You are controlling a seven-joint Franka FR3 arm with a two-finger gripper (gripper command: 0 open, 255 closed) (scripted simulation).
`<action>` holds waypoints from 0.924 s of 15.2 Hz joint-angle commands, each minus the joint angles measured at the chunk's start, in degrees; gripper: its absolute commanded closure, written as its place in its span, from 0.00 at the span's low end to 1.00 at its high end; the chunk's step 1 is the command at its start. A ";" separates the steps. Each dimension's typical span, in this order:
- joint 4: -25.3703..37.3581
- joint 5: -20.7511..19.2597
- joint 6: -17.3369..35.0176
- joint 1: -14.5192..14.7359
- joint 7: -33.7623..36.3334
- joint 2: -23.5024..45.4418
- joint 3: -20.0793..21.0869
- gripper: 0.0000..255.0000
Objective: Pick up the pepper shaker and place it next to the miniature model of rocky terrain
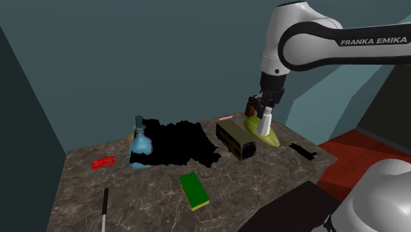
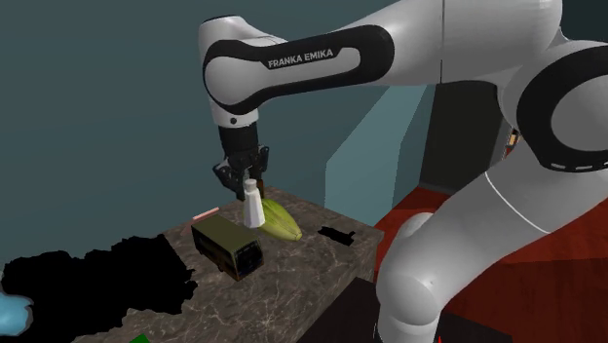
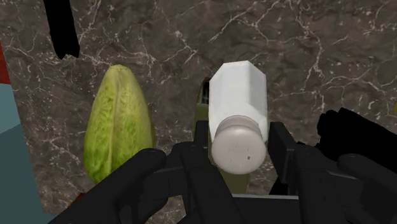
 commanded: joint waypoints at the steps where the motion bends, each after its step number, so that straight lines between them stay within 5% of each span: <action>1: 1.62 1.00 -0.20 0.78 2.79 1.57 2.28 1.00; 14: 17.46 2.10 -1.01 4.03 21.90 17.81 17.51 1.00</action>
